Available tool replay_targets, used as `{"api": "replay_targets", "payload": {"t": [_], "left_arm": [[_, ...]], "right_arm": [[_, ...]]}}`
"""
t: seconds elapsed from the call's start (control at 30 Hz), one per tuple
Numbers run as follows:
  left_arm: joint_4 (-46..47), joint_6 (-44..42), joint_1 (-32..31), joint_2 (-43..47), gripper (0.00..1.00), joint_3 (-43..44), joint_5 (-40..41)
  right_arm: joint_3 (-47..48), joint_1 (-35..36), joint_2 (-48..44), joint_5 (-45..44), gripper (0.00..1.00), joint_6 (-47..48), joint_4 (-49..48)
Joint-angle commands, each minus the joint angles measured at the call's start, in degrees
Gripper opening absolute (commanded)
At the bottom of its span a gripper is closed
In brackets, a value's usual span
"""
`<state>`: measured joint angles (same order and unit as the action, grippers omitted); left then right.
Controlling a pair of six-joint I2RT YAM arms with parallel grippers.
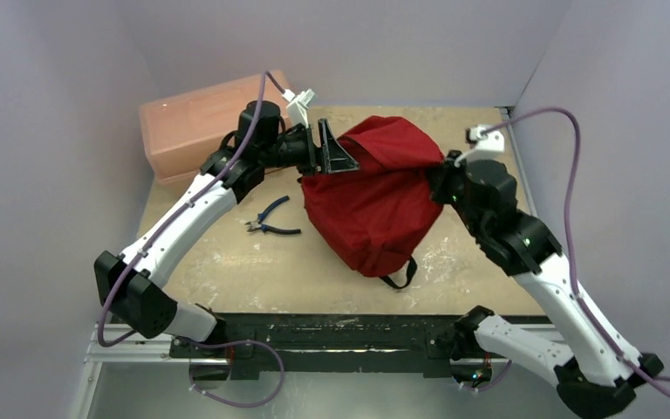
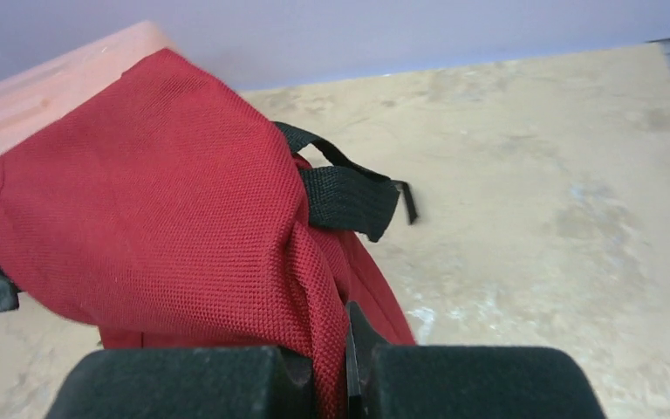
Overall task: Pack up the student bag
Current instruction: Adjust the student bag at the center of the board.
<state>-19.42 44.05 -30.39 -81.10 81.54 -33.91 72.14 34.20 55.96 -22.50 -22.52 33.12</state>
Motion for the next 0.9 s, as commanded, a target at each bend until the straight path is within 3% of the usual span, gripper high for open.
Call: {"api": "replay_targets", "payload": {"t": [0.0, 0.17, 0.23, 0.37, 0.47, 0.57, 0.7, 0.8, 0.87], "left_arm": [[1.8, -0.3, 0.3, -1.4, 0.68, -1.1, -3.9], [-0.1, -2.3, 0.3, 0.7, 0.68, -3.0, -1.5], [-1.7, -4.3, 0.3, 2.0, 0.68, -4.3, 0.9], [-2.1, -5.0, 0.3, 3.5, 0.68, -7.5, 3.6], [-3.2, -5.6, 0.3, 4.9, 0.69, -9.5, 9.5], [-1.5, -4.0, 0.3, 5.5, 0.70, -12.6, 13.8], [10.5, 2.6, -0.7, 0.8, 0.69, -17.9, 9.1], [14.2, 4.2, -2.3, -7.7, 0.67, -14.0, 7.2], [13.9, 4.6, -3.0, -13.3, 0.66, -10.0, 6.4]], "right_arm": [[-7.3, -1.7, -11.0, -11.6, 0.00, -3.0, -10.8], [-14.5, -1.7, -13.3, -11.6, 0.01, -3.7, -6.6], [-13.8, -1.7, -13.4, -8.4, 0.13, -3.0, -7.3], [-10.4, -1.8, -11.0, -12.6, 0.01, -5.3, -4.5], [-8.7, -2.9, -9.5, -9.8, 0.00, -6.3, -5.2], [-6.4, -4.3, -4.3, -9.8, 0.06, -7.2, -1.3], [-8.2, -7.8, -0.3, -10.6, 0.16, -7.5, 2.5], [-12.5, -12.1, -2.0, -6.3, 0.30, -6.5, 0.7], [-14.3, -14.8, -2.0, -2.8, 0.32, -5.3, -0.6]]}}
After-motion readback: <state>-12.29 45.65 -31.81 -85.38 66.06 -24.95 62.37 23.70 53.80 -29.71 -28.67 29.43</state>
